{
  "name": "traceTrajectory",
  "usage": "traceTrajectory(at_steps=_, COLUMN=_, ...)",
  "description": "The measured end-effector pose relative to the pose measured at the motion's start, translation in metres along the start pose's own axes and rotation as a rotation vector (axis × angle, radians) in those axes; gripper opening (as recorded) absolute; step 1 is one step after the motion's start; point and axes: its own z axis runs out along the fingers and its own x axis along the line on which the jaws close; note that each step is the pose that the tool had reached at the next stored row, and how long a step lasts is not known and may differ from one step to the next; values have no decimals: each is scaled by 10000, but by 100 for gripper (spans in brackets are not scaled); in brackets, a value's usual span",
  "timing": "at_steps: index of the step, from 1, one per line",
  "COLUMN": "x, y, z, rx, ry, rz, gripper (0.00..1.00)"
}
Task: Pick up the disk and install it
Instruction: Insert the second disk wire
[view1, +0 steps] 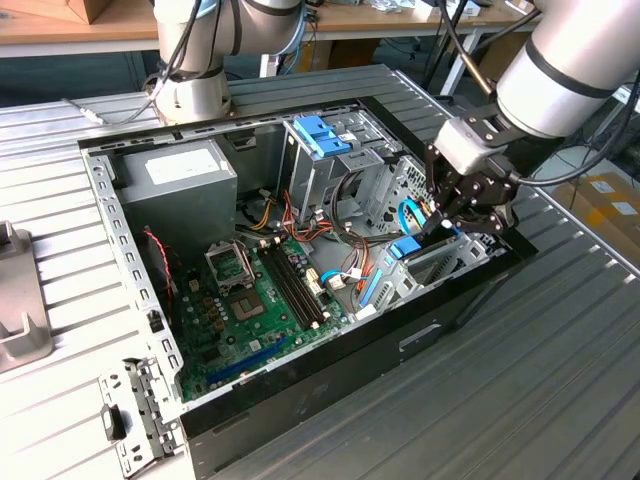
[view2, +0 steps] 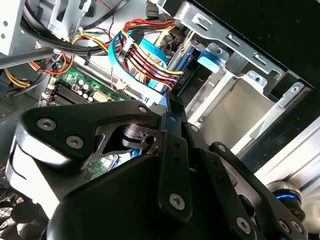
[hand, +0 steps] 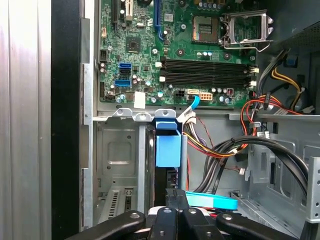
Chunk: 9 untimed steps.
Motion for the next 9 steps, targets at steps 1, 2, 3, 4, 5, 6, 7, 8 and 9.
traceTrajectory(at_steps=1, x=-1, y=-3, z=-10, rx=1, ry=-7, rz=-1, gripper=10)
traceTrajectory(at_steps=2, x=-3, y=-4, z=-24, rx=2, ry=-16, rz=-1, gripper=10)
traceTrajectory(at_steps=3, x=-6, y=-6, z=-52, rx=1, ry=-7, rz=-1, gripper=10)
traceTrajectory(at_steps=4, x=-9, y=-8, z=-73, rx=0, ry=6, rz=-1, gripper=10)
traceTrajectory(at_steps=5, x=-11, y=-9, z=-89, rx=0, ry=6, rz=0, gripper=10)
traceTrajectory(at_steps=6, x=-12, y=-9, z=-107, rx=0, ry=7, rz=0, gripper=10)
traceTrajectory(at_steps=7, x=-16, y=-10, z=-134, rx=0, ry=11, rz=0, gripper=10)
traceTrajectory(at_steps=8, x=-17, y=-11, z=-143, rx=0, ry=10, rz=0, gripper=10)
traceTrajectory(at_steps=9, x=-18, y=-11, z=-156, rx=0, ry=9, rz=0, gripper=10)
